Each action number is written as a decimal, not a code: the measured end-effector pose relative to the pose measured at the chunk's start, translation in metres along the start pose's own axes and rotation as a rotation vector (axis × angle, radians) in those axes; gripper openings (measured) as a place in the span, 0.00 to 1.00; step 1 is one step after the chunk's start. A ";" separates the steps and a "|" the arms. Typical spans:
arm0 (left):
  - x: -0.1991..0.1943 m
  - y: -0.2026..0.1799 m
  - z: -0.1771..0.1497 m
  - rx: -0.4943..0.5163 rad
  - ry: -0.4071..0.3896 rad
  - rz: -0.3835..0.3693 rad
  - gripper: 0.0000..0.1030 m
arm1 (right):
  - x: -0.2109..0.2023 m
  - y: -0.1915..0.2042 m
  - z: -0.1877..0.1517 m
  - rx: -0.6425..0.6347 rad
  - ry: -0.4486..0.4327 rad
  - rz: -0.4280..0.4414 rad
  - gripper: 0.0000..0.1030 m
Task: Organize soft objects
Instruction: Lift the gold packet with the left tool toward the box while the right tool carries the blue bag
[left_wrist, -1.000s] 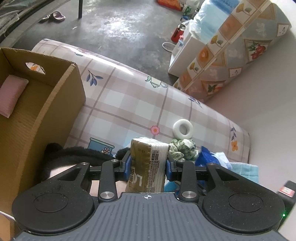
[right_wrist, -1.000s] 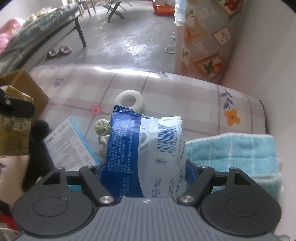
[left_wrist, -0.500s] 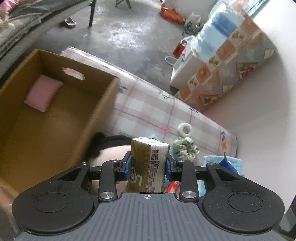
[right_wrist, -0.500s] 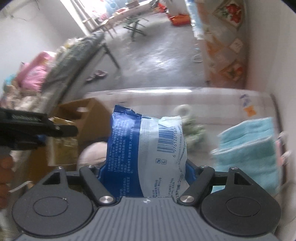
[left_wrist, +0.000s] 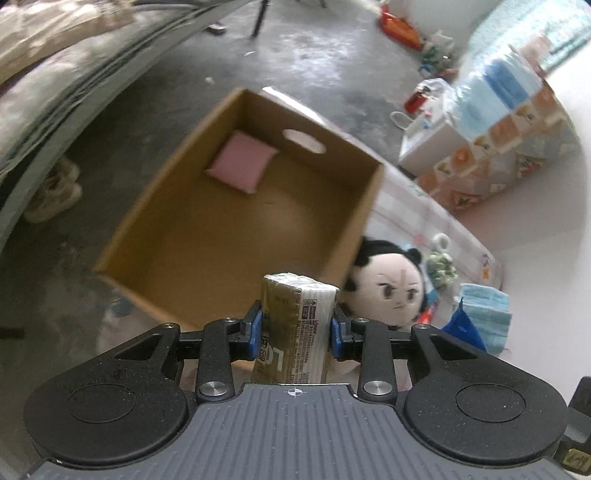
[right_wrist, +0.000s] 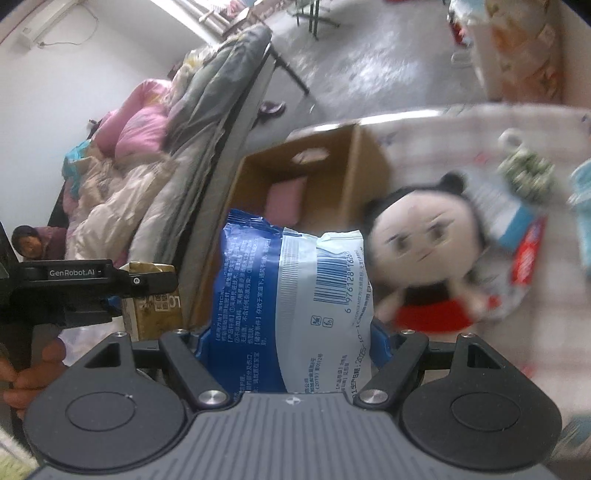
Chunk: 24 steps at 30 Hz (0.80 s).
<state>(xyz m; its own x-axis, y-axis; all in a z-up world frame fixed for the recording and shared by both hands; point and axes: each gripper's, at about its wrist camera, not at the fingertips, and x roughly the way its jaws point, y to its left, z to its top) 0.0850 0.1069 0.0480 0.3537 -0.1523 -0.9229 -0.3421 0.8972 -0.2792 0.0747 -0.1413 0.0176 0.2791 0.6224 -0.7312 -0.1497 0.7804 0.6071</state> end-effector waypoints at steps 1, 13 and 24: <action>-0.006 0.010 0.002 -0.011 0.007 0.003 0.32 | 0.002 0.009 -0.003 0.011 0.008 0.003 0.77; -0.010 0.077 0.047 0.052 -0.079 -0.021 0.32 | 0.053 0.073 0.017 -0.008 -0.138 -0.052 0.77; 0.141 0.052 0.134 0.100 -0.158 -0.149 0.32 | 0.151 0.048 0.097 0.002 -0.354 -0.177 0.77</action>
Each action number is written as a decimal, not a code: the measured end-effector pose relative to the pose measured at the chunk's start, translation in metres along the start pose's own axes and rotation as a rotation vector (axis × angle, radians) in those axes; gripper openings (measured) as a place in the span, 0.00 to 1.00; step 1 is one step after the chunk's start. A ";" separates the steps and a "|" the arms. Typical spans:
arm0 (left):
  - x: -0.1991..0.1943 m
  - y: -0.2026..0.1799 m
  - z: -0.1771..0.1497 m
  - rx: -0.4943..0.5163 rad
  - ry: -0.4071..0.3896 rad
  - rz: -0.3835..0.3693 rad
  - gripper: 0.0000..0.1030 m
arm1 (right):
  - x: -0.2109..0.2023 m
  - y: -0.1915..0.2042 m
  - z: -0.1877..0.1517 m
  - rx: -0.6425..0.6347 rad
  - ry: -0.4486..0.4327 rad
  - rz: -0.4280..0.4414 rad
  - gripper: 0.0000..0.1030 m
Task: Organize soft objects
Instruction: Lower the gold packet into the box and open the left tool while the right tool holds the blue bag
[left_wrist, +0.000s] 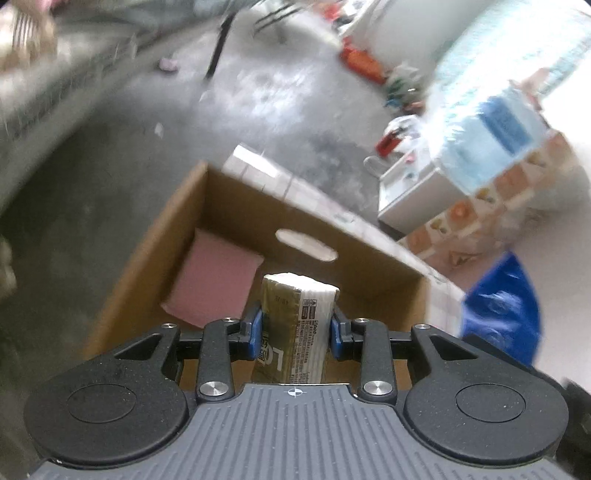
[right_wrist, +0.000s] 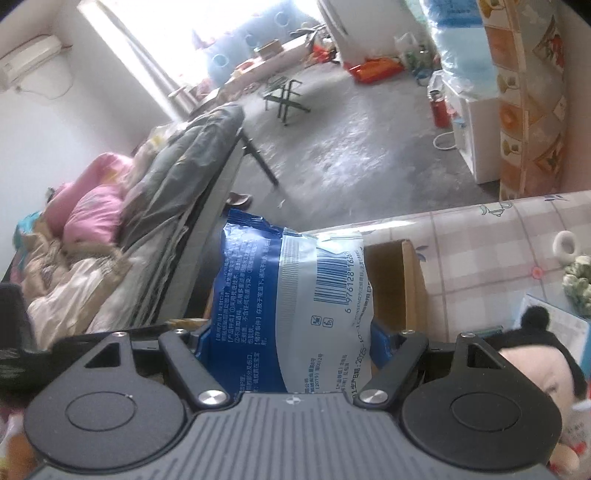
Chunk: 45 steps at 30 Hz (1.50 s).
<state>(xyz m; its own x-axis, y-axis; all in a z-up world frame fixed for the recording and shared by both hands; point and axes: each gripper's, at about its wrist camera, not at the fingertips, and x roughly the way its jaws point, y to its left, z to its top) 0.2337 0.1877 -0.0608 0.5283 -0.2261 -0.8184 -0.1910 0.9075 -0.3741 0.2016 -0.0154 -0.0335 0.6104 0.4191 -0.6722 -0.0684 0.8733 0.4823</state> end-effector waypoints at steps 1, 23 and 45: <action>0.016 0.004 0.001 -0.030 0.019 -0.009 0.32 | 0.007 -0.002 0.000 -0.002 0.001 -0.013 0.77; 0.183 0.028 0.023 -0.161 0.162 -0.129 0.35 | 0.035 -0.022 -0.012 -0.006 0.024 -0.052 0.77; 0.168 0.024 0.021 -0.042 0.197 -0.032 0.47 | 0.040 -0.014 -0.006 -0.073 0.005 -0.062 0.77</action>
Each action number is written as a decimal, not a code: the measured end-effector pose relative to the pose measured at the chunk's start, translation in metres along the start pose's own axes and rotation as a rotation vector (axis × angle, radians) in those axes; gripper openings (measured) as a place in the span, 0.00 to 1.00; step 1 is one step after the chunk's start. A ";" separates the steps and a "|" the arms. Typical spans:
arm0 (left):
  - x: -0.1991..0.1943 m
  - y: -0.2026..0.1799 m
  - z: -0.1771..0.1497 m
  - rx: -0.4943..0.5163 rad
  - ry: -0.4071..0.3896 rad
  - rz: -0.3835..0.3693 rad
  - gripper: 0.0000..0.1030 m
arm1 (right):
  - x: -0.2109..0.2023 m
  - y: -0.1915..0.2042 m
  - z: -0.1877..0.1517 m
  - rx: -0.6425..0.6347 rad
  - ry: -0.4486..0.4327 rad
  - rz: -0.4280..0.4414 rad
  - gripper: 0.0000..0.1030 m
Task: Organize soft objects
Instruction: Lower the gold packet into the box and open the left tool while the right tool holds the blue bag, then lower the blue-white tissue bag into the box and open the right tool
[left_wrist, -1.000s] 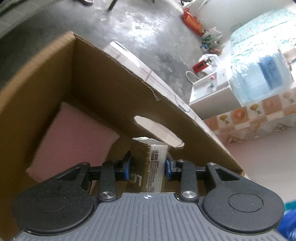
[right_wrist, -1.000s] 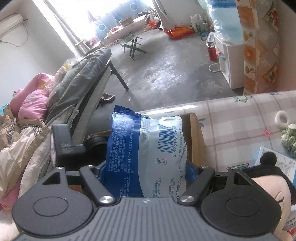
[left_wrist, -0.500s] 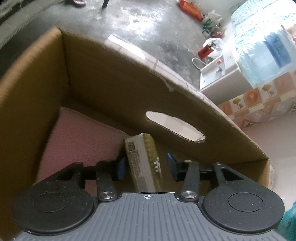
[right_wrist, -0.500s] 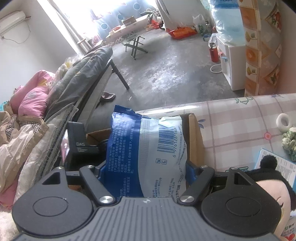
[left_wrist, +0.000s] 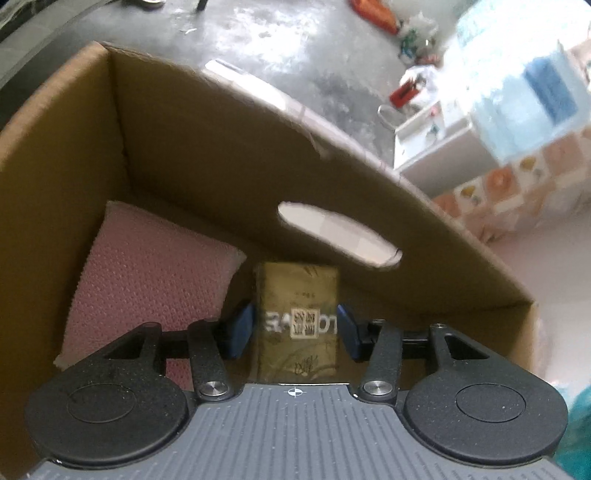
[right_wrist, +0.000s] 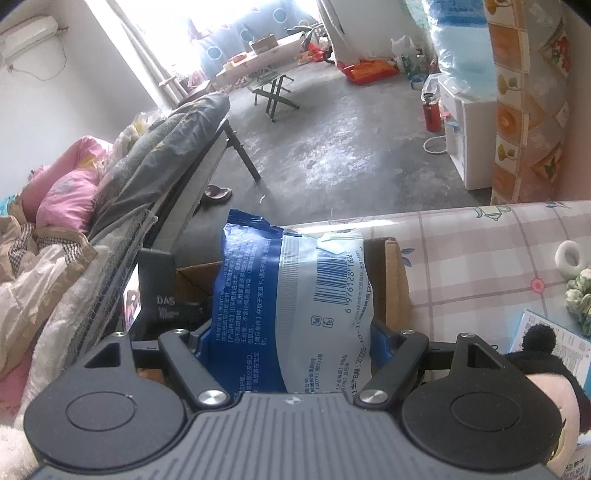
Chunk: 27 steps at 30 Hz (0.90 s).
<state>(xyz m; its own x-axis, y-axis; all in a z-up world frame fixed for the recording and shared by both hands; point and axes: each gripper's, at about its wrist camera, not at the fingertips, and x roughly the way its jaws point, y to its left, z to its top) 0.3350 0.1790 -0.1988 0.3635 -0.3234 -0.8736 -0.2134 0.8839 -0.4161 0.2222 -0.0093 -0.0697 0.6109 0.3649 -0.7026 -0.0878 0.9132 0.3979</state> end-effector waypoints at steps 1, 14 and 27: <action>-0.003 0.002 0.002 -0.015 -0.005 -0.011 0.48 | 0.001 0.002 0.000 -0.013 0.002 -0.003 0.77; -0.092 0.051 -0.004 -0.164 -0.155 -0.036 0.49 | 0.081 0.045 -0.002 -0.237 0.163 -0.073 0.77; -0.063 0.039 -0.006 -0.142 -0.104 -0.046 0.49 | 0.117 0.053 -0.024 -0.370 0.185 -0.369 0.78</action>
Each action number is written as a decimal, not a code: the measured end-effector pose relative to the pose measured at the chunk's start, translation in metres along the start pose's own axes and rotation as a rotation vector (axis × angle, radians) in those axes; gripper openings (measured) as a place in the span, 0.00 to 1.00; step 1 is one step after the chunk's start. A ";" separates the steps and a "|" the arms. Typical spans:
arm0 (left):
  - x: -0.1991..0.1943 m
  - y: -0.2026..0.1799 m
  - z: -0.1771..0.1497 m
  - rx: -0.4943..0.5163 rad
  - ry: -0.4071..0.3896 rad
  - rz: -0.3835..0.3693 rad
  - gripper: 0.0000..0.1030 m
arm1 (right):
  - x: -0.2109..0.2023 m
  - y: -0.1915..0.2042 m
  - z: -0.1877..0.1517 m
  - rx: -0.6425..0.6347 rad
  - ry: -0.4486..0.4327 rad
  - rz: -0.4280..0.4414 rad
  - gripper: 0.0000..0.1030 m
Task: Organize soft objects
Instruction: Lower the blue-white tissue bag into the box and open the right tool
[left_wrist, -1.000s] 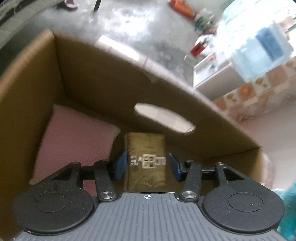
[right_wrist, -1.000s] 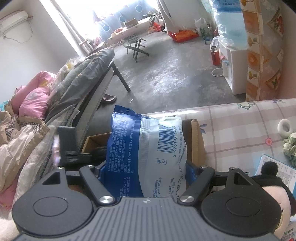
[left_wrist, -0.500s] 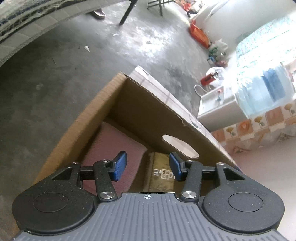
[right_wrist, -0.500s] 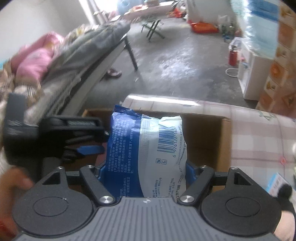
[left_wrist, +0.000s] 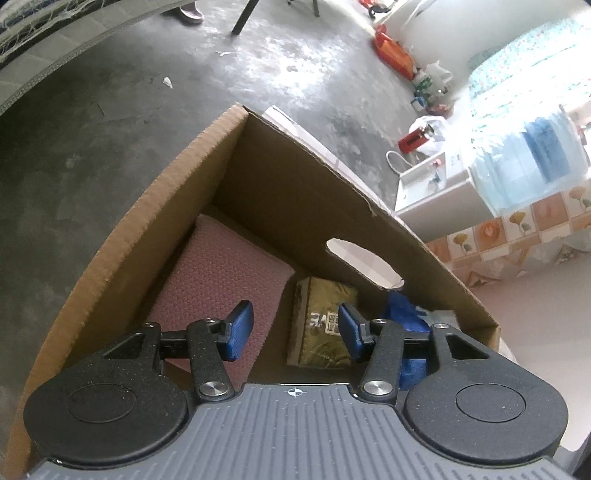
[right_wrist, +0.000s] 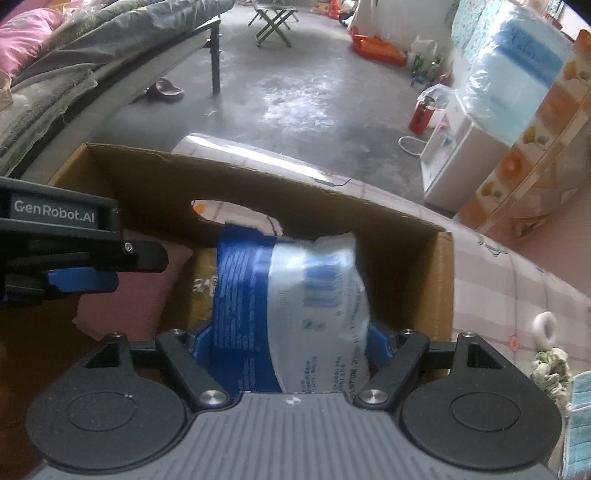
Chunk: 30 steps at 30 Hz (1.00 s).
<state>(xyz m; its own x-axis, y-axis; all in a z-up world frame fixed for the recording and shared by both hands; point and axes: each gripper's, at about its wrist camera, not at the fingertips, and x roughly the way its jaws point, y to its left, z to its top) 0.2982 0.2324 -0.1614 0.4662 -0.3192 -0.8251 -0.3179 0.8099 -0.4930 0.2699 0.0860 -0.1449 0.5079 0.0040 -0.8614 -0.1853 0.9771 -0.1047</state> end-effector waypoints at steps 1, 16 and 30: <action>0.001 0.000 0.000 0.005 0.001 0.001 0.49 | 0.000 0.001 0.000 -0.002 -0.001 -0.005 0.78; -0.007 0.006 0.007 -0.002 -0.010 -0.025 0.49 | -0.019 -0.017 0.003 0.071 -0.052 0.158 0.50; -0.032 -0.012 -0.002 0.054 -0.015 -0.056 0.59 | -0.073 -0.035 -0.023 0.132 -0.113 0.346 0.67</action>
<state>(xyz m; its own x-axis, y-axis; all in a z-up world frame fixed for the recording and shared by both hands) 0.2855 0.2314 -0.1299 0.4945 -0.3576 -0.7922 -0.2460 0.8165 -0.5222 0.2203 0.0471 -0.0900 0.5249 0.3545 -0.7739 -0.2558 0.9328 0.2538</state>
